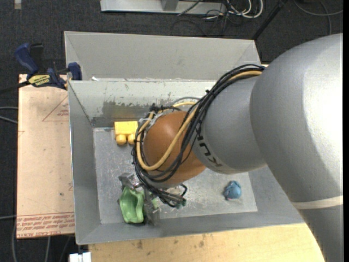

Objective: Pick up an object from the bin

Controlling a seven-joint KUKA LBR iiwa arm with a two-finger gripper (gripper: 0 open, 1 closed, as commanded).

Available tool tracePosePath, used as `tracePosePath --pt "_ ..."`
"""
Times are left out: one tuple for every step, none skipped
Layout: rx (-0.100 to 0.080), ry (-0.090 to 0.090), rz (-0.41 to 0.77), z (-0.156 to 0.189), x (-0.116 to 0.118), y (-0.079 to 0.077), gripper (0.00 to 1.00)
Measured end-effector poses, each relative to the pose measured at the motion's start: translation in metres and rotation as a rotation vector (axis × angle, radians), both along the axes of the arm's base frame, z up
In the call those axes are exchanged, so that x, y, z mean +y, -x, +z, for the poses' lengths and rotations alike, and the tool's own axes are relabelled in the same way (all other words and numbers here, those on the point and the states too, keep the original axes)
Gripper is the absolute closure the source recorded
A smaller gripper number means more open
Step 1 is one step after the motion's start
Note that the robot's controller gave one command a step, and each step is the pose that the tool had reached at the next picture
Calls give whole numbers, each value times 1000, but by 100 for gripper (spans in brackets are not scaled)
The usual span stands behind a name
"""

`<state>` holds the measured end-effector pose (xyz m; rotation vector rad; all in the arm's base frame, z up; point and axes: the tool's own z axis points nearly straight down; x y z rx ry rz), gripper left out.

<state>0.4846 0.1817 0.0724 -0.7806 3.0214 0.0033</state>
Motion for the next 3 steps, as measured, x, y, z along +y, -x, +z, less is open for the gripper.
tracePosePath --pt "14 7 317 28 29 -1 0" --pt "13 10 585 30 42 -19 0" --pt "15 12 743 -3 47 -34 0"
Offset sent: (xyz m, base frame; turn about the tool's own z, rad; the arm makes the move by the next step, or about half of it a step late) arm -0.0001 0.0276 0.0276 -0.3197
